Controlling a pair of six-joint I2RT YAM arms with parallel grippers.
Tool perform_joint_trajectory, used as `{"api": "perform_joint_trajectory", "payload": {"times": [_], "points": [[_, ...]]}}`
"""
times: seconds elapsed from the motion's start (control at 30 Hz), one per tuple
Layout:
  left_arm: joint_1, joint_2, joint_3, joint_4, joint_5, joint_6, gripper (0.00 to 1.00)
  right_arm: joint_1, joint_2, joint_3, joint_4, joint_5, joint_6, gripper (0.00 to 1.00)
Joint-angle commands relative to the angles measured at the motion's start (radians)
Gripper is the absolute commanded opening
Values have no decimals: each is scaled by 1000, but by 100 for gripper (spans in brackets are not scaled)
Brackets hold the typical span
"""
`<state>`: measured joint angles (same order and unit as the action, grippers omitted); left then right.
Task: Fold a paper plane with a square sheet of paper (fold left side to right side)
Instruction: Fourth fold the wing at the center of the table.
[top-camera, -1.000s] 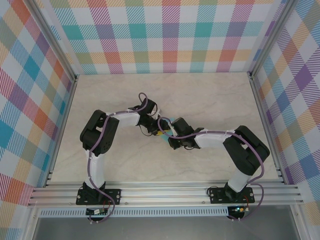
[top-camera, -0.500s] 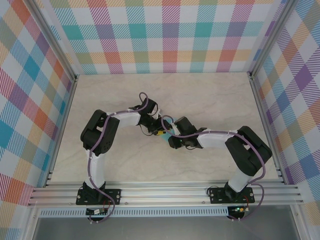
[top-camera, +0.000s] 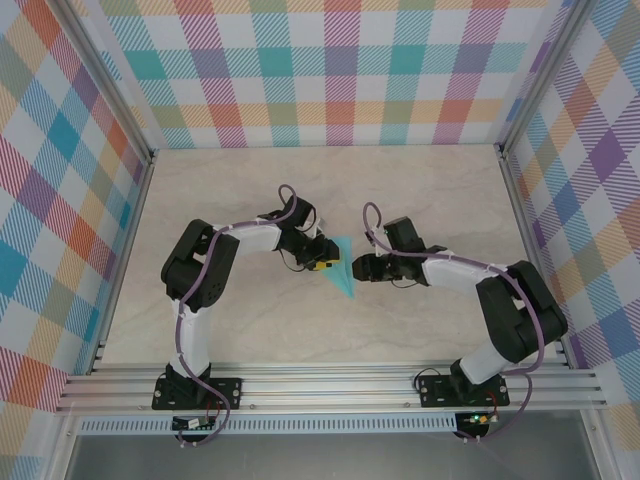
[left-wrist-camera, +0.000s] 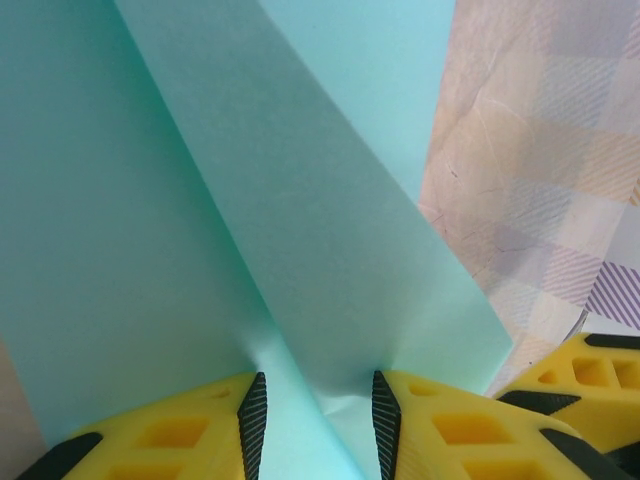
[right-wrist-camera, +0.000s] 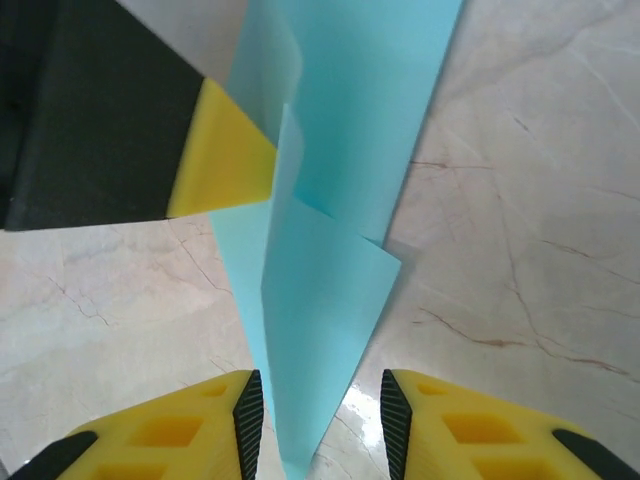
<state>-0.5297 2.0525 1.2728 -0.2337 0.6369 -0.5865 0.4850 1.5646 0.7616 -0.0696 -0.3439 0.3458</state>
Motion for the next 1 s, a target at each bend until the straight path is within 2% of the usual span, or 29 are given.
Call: {"api": "perform_joint_trajectory", "payload": {"times": [0.0,0.17,0.73,0.97], "points": [[-15,33,-2,-35,-54,18,36,-6,60,85,-34,-124,49,36],[-16,31,-3,-36,-55,16,36,-34,150,149,-20,-179,85,33],[-16,29,1,-68,-59,22,36,7,222,129,1,-220,88,39],[-16,26,6,-70,-60,22,36,18,263,147,-6,-237,92,33]]}}
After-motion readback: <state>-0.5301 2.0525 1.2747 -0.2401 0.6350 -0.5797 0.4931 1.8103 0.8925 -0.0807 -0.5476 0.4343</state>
